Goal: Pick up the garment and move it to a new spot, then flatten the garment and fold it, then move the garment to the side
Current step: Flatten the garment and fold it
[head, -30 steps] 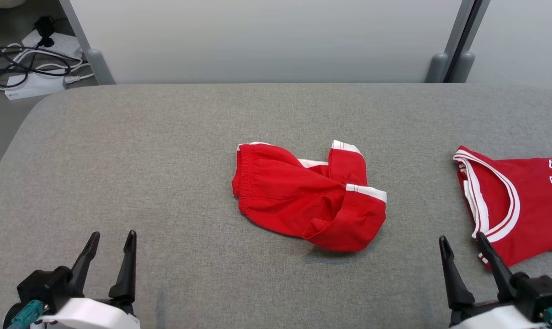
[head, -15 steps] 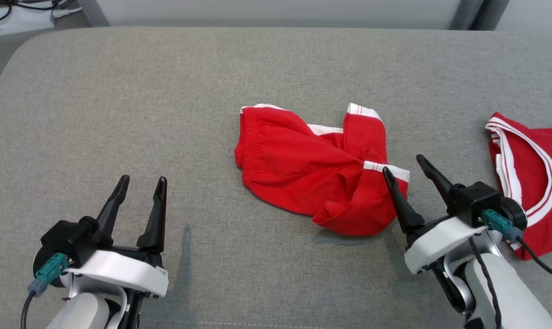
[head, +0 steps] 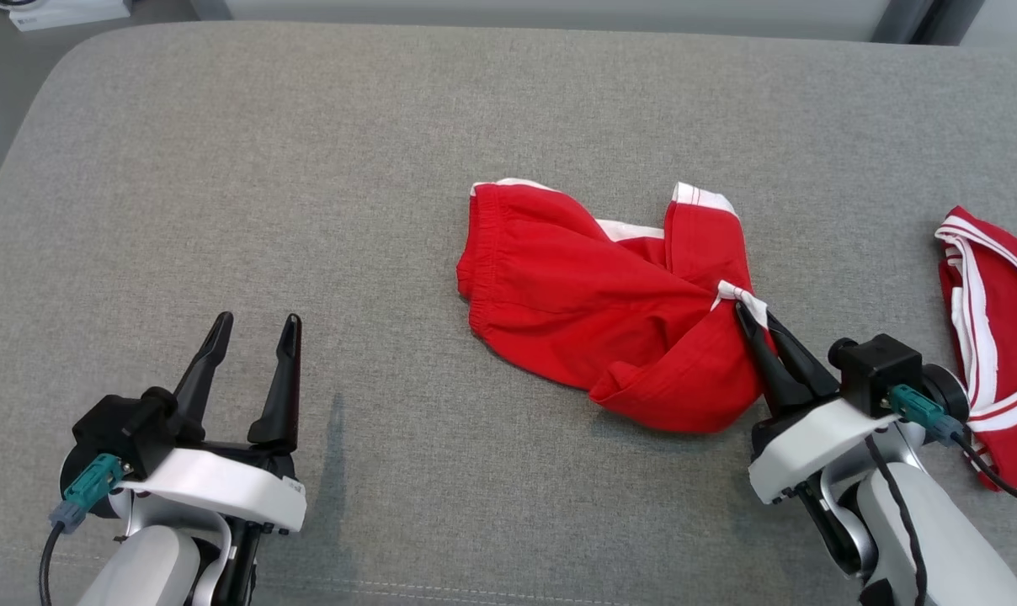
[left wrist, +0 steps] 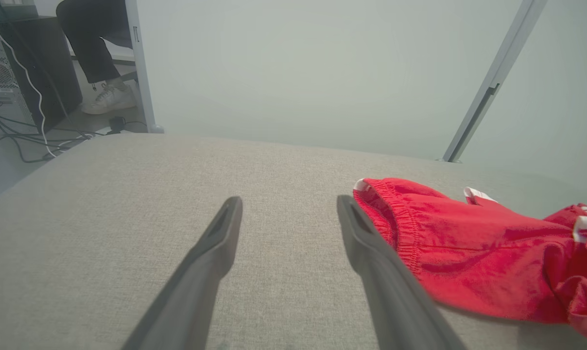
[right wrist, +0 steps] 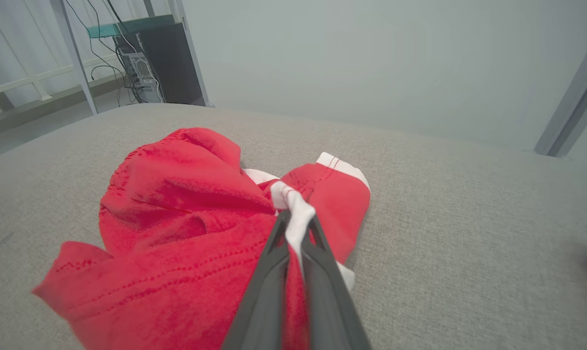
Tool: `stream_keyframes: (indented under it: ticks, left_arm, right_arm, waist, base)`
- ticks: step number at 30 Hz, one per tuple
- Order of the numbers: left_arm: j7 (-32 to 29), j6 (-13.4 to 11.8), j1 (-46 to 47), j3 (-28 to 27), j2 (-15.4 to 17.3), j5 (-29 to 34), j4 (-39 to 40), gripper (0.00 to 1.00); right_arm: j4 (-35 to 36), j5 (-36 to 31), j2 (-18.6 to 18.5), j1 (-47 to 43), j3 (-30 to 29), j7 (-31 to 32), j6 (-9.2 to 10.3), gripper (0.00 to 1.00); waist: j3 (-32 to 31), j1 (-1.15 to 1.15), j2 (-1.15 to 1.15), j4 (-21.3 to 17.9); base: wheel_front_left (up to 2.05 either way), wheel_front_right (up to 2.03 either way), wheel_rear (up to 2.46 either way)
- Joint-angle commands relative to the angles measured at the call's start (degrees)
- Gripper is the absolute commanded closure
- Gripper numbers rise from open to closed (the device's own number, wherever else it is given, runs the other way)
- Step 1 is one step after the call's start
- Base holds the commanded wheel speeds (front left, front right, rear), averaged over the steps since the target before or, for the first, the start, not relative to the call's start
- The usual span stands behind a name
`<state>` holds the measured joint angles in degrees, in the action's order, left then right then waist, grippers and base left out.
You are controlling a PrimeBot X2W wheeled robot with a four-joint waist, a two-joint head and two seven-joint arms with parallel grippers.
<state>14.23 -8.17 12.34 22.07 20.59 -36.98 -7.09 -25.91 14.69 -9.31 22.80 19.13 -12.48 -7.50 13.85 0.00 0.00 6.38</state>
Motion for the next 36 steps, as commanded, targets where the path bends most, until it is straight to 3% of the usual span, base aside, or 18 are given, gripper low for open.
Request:
stream_keyframes:
  ticks: [1, 10, 20, 21, 23, 25, 26, 29, 33, 35, 36]
  left_arm:
    - [0.69, 0.2, 2.09, -2.47, 1.37, 0.82, 0.89, 0.0]
    - [0.75, 0.9, -0.44, -3.68, 1.39, 1.44, 0.08, 0.0]
    - [0.64, 0.64, -2.19, -3.88, 2.18, 1.49, 0.87, 0.0]
    - [0.53, 0.63, -2.18, -3.8, 2.27, 1.52, 1.0, 0.0]
    - [0.48, 0.47, -2.16, -3.84, 2.42, 1.56, 1.28, 0.0]
    - [0.42, 0.38, -2.23, -3.82, 2.52, 1.56, 1.53, 0.0]
    - [0.38, 0.3, -2.27, -3.8, 2.58, 1.59, 1.64, 0.0]
    - [0.3, 0.06, -2.42, -3.82, 2.75, 1.63, 2.11, 0.0]
    - [0.01, -0.2, -2.66, -3.78, 3.11, 1.64, 2.73, 0.0]
    - [-0.11, -0.41, -2.64, -3.82, 3.34, 1.73, 3.14, 0.0]
    - [-0.14, -0.52, -2.65, -3.88, 3.43, 1.73, 3.32, 0.0]
  right_arm:
    - [1.91, 0.55, -0.15, -0.57, 0.79, -0.88, 0.01, 1.0]
    - [13.51, 0.19, -0.21, -15.06, -7.94, -2.27, 0.01, 1.0]
    - [14.26, 0.06, 2.24, -21.06, -14.29, -2.04, 0.01, 1.0]
    - [14.07, 0.11, 2.59, -21.39, -14.86, -2.06, 0.01, 0.69]
    - [13.63, 0.11, 3.26, -21.91, -15.82, -2.08, 0.01, 0.7]
    - [13.13, 0.18, 3.91, -22.42, -16.77, -2.08, 0.01, 0.59]
    - [12.88, 0.29, 4.2, -22.73, -17.23, -2.1, 0.01, 0.58]
    - [11.85, 0.34, 4.87, -23.72, -18.6, -2.07, 0.01, 0.38]
    - [10.01, 0.76, 5.6, -25.27, -20.3, -1.85, 0.01, 0.21]
    - [9.58, 1.44, 5.88, -25.65, -20.86, -1.97, 0.01, 0.02]
    - [9.08, 1.68, 5.99, -25.93, -21.13, -2.0, 0.01, 0.01]
  waist:
    - [-0.41, 0.0, 0.0, -0.18]
    - [-3.37, 0.0, 0.0, -2.28]
    - [-4.44, 0.0, 0.0, -3.48]
    - [-4.43, 0.0, 0.0, -3.51]
    - [-4.37, 0.0, 0.0, -3.68]
    - [-4.43, 0.0, 0.0, -3.82]
    - [-4.45, 0.0, 0.0, -3.88]
    - [-4.5, 0.0, 0.0, -4.16]
    - [-4.57, 0.0, 0.0, -4.58]
    - [-4.49, 0.0, 0.0, -4.78]
    - [-4.45, 0.0, 0.0, -4.91]
  base:
    - [0.0, 0.0, 0.0]
    - [0.0, 0.0, 0.0]
    - [0.0, 0.0, 0.0]
    - [0.0, 0.0, 0.0]
    - [0.0, 0.0, 0.0]
    - [0.0, 0.0, 0.0]
    - [0.0, 0.0, 0.0]
    - [0.0, 0.0, 0.0]
    - [0.0, 0.0, 0.0]
    - [0.0, 0.0, 0.0]
    - [0.0, 0.0, 0.0]
